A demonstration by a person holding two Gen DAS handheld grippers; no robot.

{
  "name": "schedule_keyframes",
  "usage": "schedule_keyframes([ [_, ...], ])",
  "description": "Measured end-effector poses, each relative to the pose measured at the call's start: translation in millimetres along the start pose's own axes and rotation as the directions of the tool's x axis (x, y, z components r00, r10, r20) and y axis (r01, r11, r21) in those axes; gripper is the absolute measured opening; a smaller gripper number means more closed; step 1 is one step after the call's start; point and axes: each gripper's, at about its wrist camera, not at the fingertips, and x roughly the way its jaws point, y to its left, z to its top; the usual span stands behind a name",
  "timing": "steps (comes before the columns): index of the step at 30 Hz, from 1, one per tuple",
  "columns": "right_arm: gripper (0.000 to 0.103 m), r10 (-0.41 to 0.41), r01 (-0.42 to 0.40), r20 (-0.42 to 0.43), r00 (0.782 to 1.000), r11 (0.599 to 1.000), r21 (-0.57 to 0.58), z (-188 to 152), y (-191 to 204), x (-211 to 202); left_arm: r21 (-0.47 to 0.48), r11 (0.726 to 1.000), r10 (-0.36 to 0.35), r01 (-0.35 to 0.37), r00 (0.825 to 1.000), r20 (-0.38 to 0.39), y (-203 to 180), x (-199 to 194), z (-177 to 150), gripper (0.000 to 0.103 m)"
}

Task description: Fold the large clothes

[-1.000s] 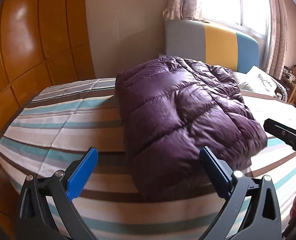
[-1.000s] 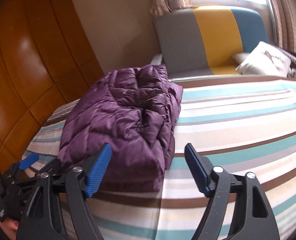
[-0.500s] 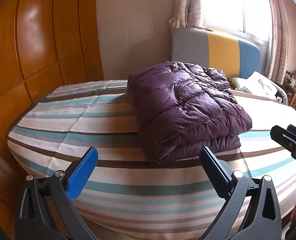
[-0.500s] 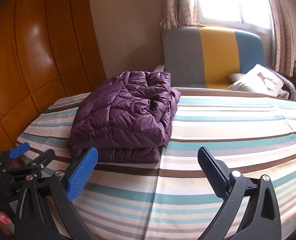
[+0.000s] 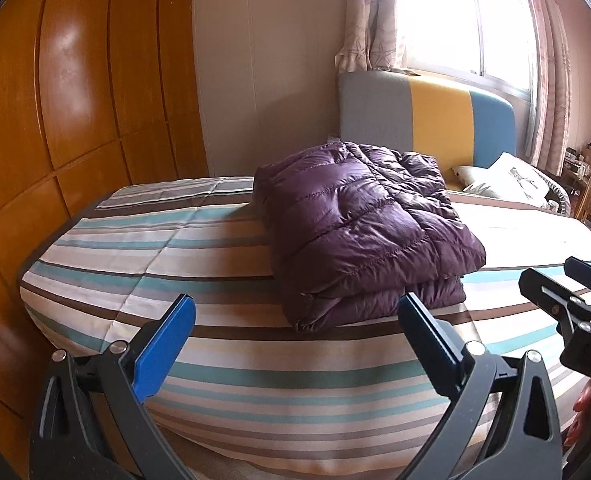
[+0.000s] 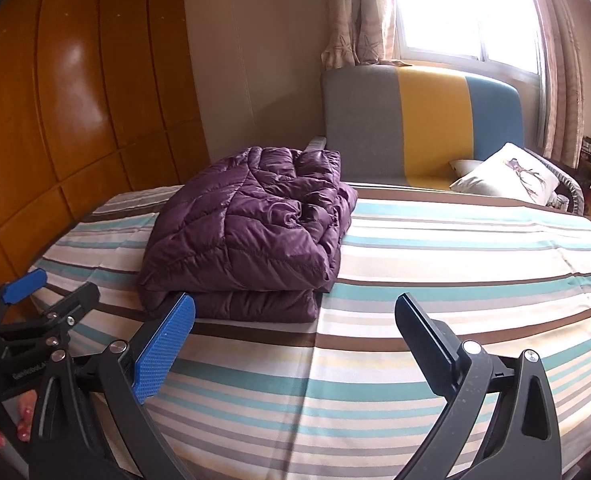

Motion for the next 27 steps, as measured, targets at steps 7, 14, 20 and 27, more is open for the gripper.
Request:
schedule_keyframes([
  [7,0.100,-0.001,0.001,0.008,1.000,1.000,-0.007,3.1,3.9,-3.3,-0.001,1.000,-0.008,0.008,1.000,0.001,-2.2,-2.3,-1.1,0.101],
  [14,0.100,0.003,-0.003,0.005,1.000,1.000,-0.007,3.8,4.7,-2.8,-0.016,1.000,-0.006,0.006,1.000,-0.001,1.5,-0.6,-0.3,0.101],
  [20,0.100,0.003,-0.003,0.003,1.000,1.000,0.001,4.4,3.1,-1.9,-0.012,1.000,-0.004,0.004,1.000,-0.003,0.5,0.2,-0.8,0.101],
  [27,0.100,0.003,-0.003,0.005,1.000,1.000,0.000,4.8,4.1,-2.1,-0.015,1.000,-0.002,0.002,1.000,-0.005,0.4,-0.2,-1.1,0.101],
])
